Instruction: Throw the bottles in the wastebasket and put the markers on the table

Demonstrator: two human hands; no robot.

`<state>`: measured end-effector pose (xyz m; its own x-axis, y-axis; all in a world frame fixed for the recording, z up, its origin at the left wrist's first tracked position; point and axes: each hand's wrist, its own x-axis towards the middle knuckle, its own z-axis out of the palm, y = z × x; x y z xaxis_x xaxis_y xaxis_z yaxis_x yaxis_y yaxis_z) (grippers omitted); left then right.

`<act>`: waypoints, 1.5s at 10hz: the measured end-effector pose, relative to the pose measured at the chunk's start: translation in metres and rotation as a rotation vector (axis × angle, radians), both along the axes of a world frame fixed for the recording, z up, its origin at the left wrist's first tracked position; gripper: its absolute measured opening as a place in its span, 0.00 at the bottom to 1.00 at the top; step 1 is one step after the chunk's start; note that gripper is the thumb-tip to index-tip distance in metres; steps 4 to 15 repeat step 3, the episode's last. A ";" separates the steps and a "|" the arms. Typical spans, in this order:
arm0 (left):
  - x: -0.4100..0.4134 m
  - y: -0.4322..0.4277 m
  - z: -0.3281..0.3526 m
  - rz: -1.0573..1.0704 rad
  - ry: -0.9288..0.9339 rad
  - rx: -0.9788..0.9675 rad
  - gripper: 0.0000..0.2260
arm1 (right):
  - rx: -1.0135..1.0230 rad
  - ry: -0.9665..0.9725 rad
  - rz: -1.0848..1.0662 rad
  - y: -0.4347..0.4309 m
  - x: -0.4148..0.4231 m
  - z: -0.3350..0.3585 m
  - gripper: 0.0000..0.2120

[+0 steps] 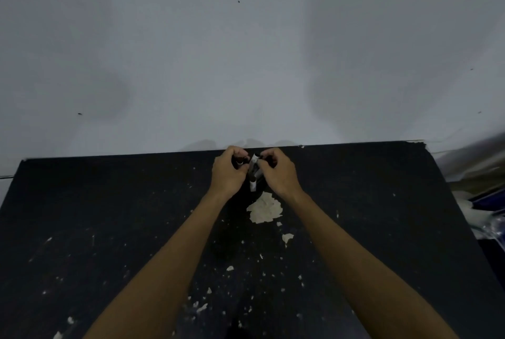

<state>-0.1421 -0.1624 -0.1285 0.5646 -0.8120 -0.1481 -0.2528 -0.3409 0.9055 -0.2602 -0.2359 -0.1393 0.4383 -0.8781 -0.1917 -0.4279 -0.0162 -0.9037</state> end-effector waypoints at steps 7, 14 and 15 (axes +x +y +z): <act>0.012 0.013 0.021 -0.046 -0.021 0.067 0.16 | -0.155 0.168 0.138 0.006 -0.004 0.024 0.20; 0.012 0.013 0.021 -0.046 -0.021 0.067 0.16 | -0.155 0.168 0.138 0.006 -0.004 0.024 0.20; 0.012 0.013 0.021 -0.046 -0.021 0.067 0.16 | -0.155 0.168 0.138 0.006 -0.004 0.024 0.20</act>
